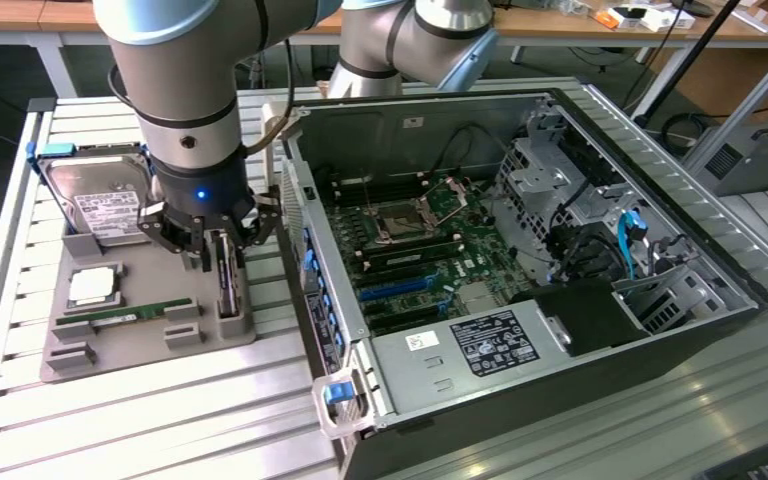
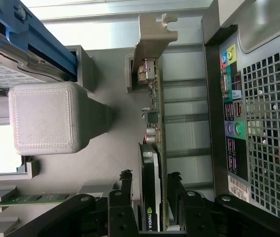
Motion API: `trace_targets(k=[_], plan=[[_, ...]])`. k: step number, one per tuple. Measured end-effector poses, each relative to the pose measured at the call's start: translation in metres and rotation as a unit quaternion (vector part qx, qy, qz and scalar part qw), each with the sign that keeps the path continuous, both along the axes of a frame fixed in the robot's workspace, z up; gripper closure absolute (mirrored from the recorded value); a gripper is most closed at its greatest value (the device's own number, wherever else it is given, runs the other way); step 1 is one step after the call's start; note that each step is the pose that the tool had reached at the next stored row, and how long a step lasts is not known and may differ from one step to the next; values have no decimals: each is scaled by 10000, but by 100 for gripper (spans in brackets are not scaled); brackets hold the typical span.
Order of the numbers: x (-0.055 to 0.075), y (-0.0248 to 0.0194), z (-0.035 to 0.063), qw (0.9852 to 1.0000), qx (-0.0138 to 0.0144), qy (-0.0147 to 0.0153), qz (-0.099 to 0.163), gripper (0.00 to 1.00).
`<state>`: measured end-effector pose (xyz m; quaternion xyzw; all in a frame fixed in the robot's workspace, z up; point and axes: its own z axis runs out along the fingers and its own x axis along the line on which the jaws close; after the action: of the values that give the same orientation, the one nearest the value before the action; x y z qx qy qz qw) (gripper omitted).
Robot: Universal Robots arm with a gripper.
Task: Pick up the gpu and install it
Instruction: 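Pick up the gpu and move the gpu toward the slot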
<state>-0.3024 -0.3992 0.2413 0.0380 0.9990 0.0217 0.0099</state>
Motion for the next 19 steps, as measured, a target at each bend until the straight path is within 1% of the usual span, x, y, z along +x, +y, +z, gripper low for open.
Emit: trace_targets(k=[4,5,6,8,9,10,12,14,17,19], plan=[[0,0,0,10000,0,0,0,58],[0,-1,0,10000,0,0,0,66],[1,-22,0,10000,0,0,0,66],[1,-23,0,10000,0,0,0,66],[1,-23,0,10000,0,0,1,68],[0,-23,0,10000,0,0,0,73],[1,-23,0,10000,0,0,0,73],[1,-23,-1,9998,0,-1,175,73],[1,-23,24,9998,0,0,175,73],[1,-23,61,9998,0,0,176,73]])
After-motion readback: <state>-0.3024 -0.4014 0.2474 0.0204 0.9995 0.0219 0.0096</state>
